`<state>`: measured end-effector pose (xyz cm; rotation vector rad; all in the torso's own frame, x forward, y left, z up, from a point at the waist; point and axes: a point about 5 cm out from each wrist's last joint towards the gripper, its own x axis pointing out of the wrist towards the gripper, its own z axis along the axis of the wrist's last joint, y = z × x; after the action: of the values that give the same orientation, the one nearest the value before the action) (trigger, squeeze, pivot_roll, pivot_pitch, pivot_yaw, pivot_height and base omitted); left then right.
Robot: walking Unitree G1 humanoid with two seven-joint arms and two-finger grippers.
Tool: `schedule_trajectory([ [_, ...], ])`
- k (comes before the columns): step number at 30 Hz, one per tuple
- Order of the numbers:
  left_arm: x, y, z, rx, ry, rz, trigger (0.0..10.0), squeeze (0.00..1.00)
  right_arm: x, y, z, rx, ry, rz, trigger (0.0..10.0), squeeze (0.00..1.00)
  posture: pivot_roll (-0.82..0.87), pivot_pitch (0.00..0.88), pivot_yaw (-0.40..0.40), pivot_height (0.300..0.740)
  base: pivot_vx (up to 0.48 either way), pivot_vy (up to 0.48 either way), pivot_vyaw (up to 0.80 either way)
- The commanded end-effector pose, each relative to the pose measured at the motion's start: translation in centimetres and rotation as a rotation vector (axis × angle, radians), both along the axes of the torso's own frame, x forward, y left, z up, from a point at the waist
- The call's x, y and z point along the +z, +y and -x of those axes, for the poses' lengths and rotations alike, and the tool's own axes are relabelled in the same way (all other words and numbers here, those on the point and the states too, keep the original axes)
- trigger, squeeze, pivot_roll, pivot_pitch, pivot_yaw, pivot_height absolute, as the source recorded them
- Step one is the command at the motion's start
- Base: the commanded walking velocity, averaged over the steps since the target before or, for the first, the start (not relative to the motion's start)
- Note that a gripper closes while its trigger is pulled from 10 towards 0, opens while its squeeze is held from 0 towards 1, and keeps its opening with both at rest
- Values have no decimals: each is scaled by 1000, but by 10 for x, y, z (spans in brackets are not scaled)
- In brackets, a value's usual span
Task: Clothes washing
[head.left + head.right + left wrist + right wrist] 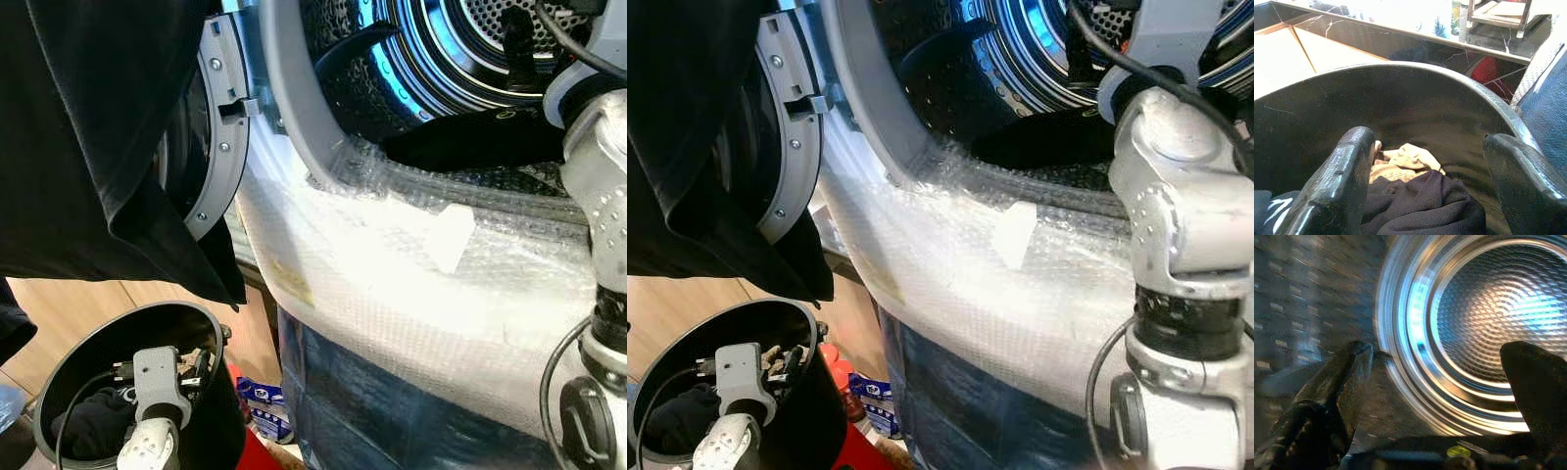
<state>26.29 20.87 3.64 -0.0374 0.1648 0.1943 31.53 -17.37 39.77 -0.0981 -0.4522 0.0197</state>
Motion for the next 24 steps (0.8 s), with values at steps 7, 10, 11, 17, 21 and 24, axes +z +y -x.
schedule_trajectory([
  [7,3,5,-1,-4,-9,-29,10000,0,-7,21,35,447,-204,-50,10000,1000,-168,0,106,740,0,0,0],
  [10,4,6,-1,1,-11,-32,10000,0,-12,26,45,554,-221,-20,10000,1000,-159,0,102,740,0,0,0],
  [11,3,7,0,2,-12,-33,10000,0,-16,31,52,658,-233,-29,10000,1000,-155,0,103,740,0,0,0],
  [17,3,8,1,2,-15,-35,10000,0,-23,45,82,1013,-268,-124,10000,1000,-151,0,103,740,0,0,0],
  [21,4,8,0,-2,-19,-35,10000,0,-33,55,118,1364,-300,-182,10000,1000,-154,0,103,740,0,0,0],
  [24,5,6,-1,-7,-23,-33,10000,0,-58,61,136,1521,-240,-130,10000,1000,-155,0,103,740,0,0,0],
])
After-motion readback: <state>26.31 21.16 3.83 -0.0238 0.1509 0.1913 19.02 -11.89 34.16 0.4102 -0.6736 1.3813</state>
